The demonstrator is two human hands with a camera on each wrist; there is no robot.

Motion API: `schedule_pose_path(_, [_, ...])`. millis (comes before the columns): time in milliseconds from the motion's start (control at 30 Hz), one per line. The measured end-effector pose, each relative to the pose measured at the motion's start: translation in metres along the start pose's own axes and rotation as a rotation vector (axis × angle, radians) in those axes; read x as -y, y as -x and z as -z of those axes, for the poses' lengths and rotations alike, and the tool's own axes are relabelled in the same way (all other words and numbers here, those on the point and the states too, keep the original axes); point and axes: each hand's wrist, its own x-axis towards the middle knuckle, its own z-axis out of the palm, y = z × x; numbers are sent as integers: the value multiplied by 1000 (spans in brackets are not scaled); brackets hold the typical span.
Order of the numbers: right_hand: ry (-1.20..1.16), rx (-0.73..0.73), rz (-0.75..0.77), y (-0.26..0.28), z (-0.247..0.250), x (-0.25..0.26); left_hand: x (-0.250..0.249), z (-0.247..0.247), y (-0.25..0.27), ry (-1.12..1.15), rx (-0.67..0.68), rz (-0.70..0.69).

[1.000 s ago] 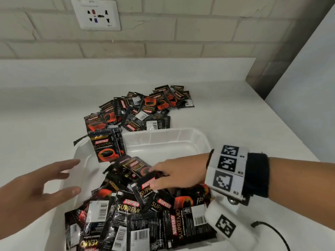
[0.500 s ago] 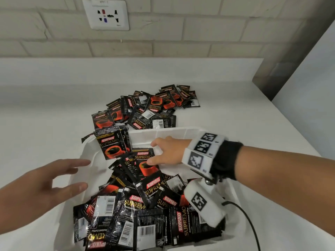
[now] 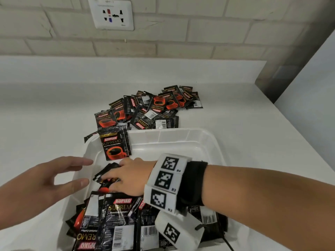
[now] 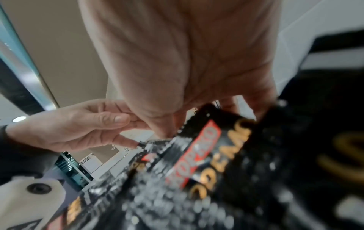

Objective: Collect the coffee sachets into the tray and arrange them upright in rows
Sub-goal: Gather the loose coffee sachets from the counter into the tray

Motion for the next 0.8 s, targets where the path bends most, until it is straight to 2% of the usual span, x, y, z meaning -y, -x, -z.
schedule_pose_path(233, [-153,-30,19,9,24,-9,-3,0,-1,64,9,-43])
schedule_pose_path(367, [-147,-107,-12,36,57,-33,1,19,-7,-45,-22,-97])
schedule_pose_path(500, [-223,-196,-178,65,87,-75,-2,44,-17,23,-44,-68])
schedule_pose_path(600, [-221,-264,-333,82,110,-116,-13,55,-26,-19,-72,-82])
schedule_pose_path(700, [-113,-302,-486,88,129,-157,-36,54,-32,-44,-93,-135])
schedule_pose_path(800, [16,-304,-571,83,141,-186,-58,50,-44,-103,-74,-217])
